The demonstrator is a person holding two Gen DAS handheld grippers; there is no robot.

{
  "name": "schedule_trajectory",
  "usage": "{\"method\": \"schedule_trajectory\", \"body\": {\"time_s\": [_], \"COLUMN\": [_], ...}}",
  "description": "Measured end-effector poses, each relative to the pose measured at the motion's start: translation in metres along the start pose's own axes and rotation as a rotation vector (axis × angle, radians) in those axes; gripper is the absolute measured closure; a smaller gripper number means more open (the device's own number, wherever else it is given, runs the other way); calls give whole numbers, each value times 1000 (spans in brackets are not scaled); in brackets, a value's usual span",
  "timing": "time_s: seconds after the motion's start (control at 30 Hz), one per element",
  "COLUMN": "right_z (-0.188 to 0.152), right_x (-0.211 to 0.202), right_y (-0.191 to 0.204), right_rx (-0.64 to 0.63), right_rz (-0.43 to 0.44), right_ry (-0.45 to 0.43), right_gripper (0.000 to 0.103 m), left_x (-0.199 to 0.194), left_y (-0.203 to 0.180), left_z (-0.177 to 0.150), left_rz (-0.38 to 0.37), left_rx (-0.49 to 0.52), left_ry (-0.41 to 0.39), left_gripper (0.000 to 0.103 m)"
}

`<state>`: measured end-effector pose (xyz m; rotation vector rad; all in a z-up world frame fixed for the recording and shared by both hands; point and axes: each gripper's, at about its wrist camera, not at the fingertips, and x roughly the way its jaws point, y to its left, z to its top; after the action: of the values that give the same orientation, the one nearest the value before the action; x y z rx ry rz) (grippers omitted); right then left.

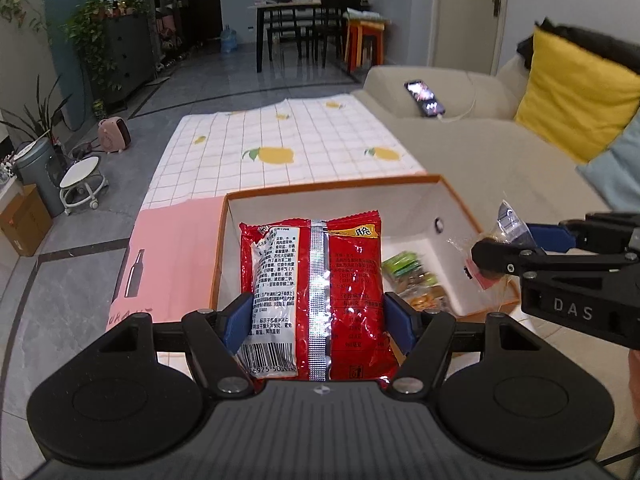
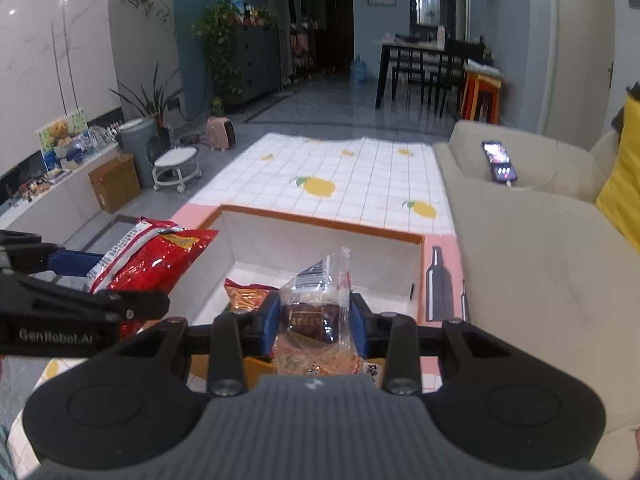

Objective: Organize snacks
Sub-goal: 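Lift both held snacks and carry them over the orange box, then lower both snacks into the box and open both grippers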

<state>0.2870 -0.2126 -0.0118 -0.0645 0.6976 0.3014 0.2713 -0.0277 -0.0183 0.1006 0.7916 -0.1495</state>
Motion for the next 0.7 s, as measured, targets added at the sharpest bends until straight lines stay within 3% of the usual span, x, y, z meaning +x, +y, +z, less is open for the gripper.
{"method": "schedule_trajectory", "body": {"time_s": [0.33,0.6,0.7], "right_z": [-3,-1,-2], "right_x": [79,137,150], "right_y": [7,9,11], "right_rx": [-167,-239,-259], "right_rz": [-76,-124,-147], "right_ry": [126,281,320], "right_gripper": [69,68,68], "left_x": [68,112,121], "left_y": [10,9,10], "left_z": [9,6,5], "left_rz": [78,178,181], "left_rx": [64,170,184], "left_ry": [114,234,260], "left_gripper": [24,24,24]}}
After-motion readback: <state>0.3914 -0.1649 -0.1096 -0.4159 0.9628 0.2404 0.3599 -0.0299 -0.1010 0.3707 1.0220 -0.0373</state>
